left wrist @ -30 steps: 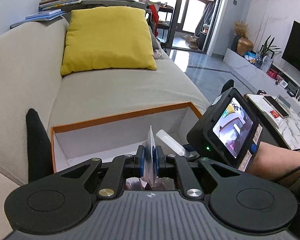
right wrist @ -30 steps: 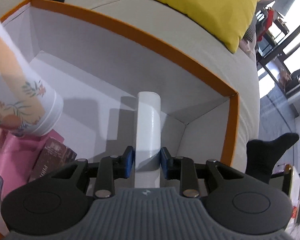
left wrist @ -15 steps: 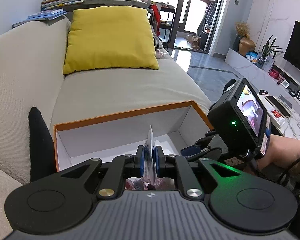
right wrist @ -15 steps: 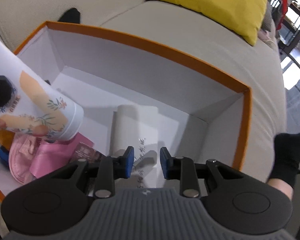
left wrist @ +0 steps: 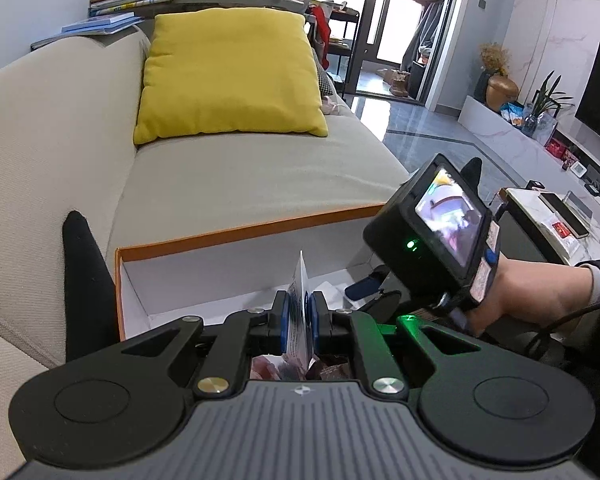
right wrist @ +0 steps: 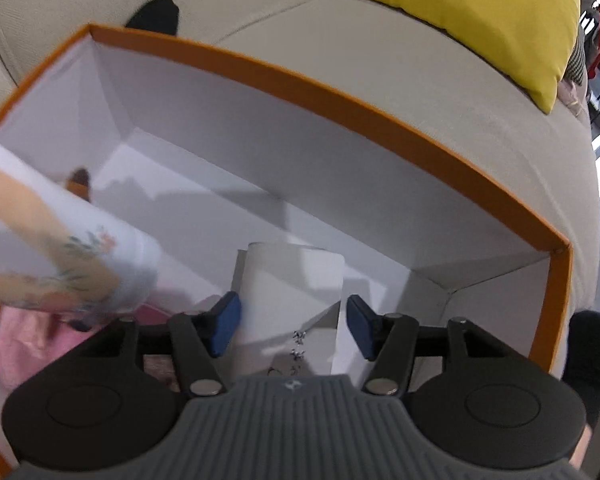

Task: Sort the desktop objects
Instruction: 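Carry the white box and lotion tube over the orange box, then lower the white box into the orange box and open the right gripper while the left releases the tube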

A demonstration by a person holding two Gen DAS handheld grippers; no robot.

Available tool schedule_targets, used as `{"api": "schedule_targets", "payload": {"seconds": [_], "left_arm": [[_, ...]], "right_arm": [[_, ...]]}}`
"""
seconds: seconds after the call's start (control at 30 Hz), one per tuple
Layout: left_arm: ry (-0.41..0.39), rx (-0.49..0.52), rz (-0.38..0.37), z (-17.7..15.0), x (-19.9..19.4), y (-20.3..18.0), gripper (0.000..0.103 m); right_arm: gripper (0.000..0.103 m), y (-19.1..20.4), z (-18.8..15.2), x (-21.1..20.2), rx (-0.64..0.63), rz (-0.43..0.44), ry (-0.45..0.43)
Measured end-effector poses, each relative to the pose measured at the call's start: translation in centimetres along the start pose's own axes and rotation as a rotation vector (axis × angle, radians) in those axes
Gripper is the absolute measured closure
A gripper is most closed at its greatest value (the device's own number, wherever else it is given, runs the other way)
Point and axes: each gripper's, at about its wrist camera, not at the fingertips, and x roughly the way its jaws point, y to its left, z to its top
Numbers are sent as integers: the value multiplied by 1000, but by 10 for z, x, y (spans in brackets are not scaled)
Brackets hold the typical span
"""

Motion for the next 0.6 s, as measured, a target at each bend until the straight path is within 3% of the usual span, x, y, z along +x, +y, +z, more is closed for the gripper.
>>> {"api": "schedule_targets", "payload": {"seconds": [0.17,0.23,0.33,0.43,0.6], "left_arm": [[3,0,-1,-1,1,1,91],[1,3,-3,-1,0,0,91],[2,3,-5,-1,0,-1,91],[2,3,-4,-1,0,-2,91],[-2,3,-3,1,0,-2,91]], "right_arm": [[42,-5,-5,-4,10,-109,5],[49,-5,-7,-8,-35,-132,-1],[51,4,-10,-16,-121,-175,-21],[50,10,-14,-30,-270,-103,-62],[50,21,-35,-41,-584,50,-44]]}}
